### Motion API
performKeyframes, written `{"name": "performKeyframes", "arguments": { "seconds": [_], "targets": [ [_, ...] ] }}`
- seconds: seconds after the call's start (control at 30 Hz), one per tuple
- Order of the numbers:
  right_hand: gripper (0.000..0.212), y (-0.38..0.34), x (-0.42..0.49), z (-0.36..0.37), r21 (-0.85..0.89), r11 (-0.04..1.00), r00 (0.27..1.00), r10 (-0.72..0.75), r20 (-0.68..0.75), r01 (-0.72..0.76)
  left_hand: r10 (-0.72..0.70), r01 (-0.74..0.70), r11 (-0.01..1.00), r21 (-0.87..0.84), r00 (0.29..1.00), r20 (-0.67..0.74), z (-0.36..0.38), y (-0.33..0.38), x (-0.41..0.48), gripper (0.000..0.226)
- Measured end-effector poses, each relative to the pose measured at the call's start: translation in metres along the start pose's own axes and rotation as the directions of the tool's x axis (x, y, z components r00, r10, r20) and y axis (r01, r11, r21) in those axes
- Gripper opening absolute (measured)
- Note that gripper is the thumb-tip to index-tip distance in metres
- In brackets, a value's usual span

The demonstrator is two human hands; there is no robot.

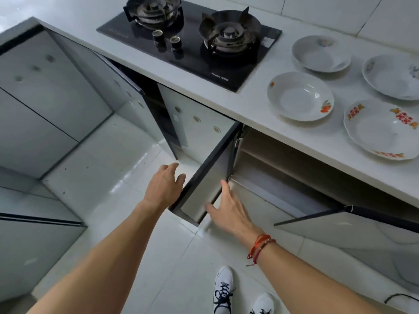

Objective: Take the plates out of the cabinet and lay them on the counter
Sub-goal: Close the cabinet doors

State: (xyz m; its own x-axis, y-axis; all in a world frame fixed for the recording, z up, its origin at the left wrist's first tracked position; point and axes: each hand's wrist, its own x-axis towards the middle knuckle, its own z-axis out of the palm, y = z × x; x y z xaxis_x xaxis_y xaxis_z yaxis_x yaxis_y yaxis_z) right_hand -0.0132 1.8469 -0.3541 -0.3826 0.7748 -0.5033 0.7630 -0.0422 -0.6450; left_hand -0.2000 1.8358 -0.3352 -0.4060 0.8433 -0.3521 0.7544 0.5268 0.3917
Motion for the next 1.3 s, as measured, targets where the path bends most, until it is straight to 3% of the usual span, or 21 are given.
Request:
{"name": "performKeyframes", "arguments": {
  "seconds": [0.2,0.4,0.73,1.0,1.3],
  "targets": [
    [0.085,-0.018,0.018,0.051,0.099,0.995,0.994,0.018,0.112,-0.029,-0.089,0.102,0.993,-0.051,0.973,0.213,0.017,-0.015,0.012,0.039],
    [0.072,-0.017,0.024,0.075,0.193,0.980,0.982,-0.001,0.189,-0.036,-0.071,0.085,0.995,-0.051,0.968,0.239,0.036,-0.020,0.010,0.030],
    [0.048,0.013,-0.003,0.047,0.261,0.955,0.970,0.079,0.229,-0.139,-0.093,0.180,0.958,-0.223,0.931,0.353,0.064,0.013,-0.016,0.019],
    [0.030,0.080,-0.031,-0.003,0.210,0.956,0.973,0.174,0.152,-0.203,-0.062,0.264,0.877,-0.401,0.890,0.451,0.108,0.083,-0.045,0.014],
    [0.032,0.143,-0.054,-0.063,0.233,0.946,0.972,0.234,-0.008,-0.226,-0.035,0.340,0.787,-0.514,0.857,0.514,0.155,0.164,-0.044,0.016]
  ]
}}
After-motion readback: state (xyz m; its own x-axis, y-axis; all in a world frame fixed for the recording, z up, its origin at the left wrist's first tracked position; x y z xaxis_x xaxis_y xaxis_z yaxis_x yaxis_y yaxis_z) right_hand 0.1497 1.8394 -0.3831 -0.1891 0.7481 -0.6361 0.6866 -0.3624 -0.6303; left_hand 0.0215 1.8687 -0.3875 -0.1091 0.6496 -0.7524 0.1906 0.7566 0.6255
